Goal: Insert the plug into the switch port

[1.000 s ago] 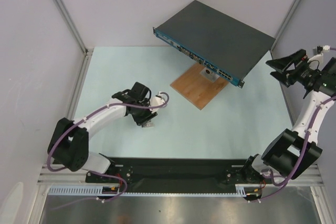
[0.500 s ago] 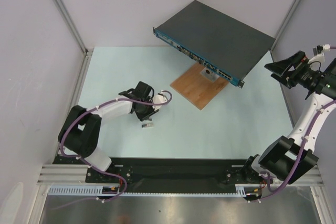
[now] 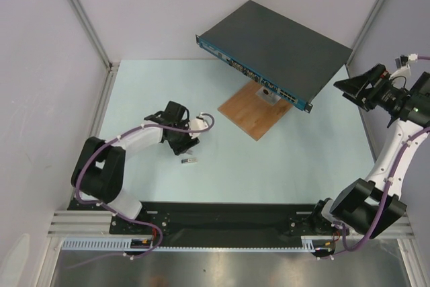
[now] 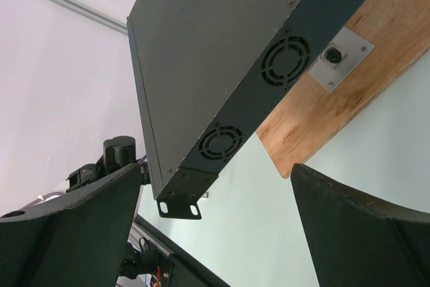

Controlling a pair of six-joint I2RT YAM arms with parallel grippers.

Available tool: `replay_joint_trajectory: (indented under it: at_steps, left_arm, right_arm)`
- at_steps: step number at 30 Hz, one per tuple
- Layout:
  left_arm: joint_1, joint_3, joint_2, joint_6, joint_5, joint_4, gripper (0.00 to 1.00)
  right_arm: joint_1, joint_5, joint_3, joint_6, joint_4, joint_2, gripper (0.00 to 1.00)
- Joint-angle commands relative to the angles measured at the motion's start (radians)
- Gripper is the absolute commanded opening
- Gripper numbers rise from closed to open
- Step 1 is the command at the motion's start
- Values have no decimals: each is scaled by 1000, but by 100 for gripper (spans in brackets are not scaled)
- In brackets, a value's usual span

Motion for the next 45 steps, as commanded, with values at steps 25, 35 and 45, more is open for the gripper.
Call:
replay_joint_trajectory:
  at_steps: [25,35,45]
  left_arm:
    - [11,-17,76,412,88,27,34]
    - [12,84,-85,317,253,-168,0]
    - [11,322,-246,-89,583,-401,0]
  right_arm:
    - [219,91,128,-167,-16,-72,98]
    - [296,179,105,-279,24,-127,86]
    - [624,344,86,-647,-71,-264,76]
